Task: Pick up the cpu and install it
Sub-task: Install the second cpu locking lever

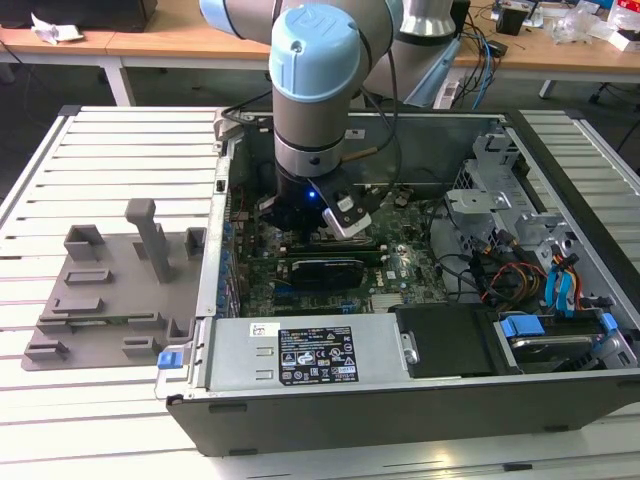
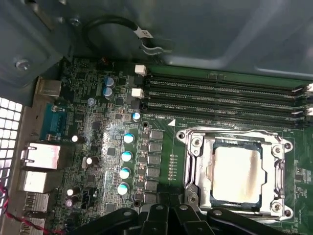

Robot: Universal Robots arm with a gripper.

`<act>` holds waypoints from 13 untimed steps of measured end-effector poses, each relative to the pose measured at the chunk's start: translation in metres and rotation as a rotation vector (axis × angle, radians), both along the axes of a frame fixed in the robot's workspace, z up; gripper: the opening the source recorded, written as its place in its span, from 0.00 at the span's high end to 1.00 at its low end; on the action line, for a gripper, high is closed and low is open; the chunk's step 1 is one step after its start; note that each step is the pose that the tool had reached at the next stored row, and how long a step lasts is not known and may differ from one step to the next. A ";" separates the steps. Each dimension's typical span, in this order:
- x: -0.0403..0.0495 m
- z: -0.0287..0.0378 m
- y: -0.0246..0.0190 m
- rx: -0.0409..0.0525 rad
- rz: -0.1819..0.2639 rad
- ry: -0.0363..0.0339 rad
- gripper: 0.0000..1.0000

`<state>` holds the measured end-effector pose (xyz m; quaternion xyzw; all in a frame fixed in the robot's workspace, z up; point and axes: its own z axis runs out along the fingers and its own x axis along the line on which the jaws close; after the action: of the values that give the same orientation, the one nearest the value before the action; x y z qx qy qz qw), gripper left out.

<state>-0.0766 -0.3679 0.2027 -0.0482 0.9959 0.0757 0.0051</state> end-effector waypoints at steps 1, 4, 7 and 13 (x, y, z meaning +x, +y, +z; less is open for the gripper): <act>0.0005 0.0027 0.0006 -0.0055 0.000 0.0000 0.89; 0.0050 0.0043 0.0041 -0.0175 0.000 -0.0001 0.89; 0.0066 0.0107 0.0080 -0.0288 0.000 0.0000 0.89; 0.0113 0.0127 0.0182 -0.0461 0.000 -0.0001 0.89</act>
<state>-0.0653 -0.3497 0.2154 -0.0483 0.9974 0.0527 0.0040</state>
